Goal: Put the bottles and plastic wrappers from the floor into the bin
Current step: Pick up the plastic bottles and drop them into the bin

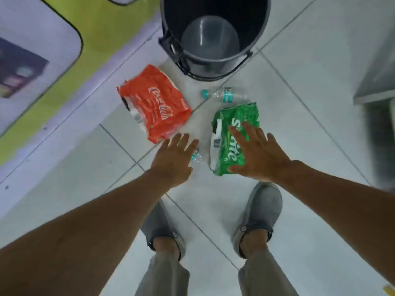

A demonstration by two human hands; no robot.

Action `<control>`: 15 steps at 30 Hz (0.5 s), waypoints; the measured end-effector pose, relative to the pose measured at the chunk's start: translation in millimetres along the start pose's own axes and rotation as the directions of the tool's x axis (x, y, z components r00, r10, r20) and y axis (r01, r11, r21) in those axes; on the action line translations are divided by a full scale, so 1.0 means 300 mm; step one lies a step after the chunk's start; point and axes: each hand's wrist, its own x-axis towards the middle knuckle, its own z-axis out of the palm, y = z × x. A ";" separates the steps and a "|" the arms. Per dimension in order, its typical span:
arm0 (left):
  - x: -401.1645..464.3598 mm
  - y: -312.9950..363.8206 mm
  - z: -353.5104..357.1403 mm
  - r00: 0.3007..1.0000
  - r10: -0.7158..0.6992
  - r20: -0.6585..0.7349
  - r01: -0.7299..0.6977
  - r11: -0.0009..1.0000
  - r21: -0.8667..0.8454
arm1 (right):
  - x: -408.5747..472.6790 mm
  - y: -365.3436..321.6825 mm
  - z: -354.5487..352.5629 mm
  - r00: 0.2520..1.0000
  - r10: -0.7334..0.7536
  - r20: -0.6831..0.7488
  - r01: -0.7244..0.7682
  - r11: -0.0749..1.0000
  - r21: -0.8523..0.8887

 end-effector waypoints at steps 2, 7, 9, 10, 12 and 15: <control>0.045 0.010 0.078 0.999 0.035 0.015 -0.036 0.997 0.074 | 0.063 0.007 0.042 0.999 -0.006 -0.052 0.006 1.000 -0.011; 0.131 0.036 0.191 0.994 0.111 0.008 -0.111 0.973 0.201 | 0.165 0.038 0.118 0.992 -0.015 -0.122 0.016 1.000 0.007; 0.143 0.029 0.165 0.994 0.112 0.016 -0.113 0.971 0.212 | 0.183 0.042 0.121 0.986 -0.037 -0.165 0.040 0.999 0.016; 0.146 0.028 0.160 0.994 0.110 0.020 -0.112 0.974 0.195 | 0.187 0.048 0.118 0.980 -0.037 -0.194 0.042 0.999 0.019; 0.145 0.012 0.124 0.995 0.094 0.011 -0.095 0.984 0.149 | 0.199 0.049 0.083 0.962 -0.034 -0.270 0.049 0.998 0.049; 0.133 -0.016 0.042 0.995 0.041 -0.089 -0.037 0.998 0.042 | 0.235 0.044 0.015 0.934 -0.025 -0.355 0.052 0.996 0.066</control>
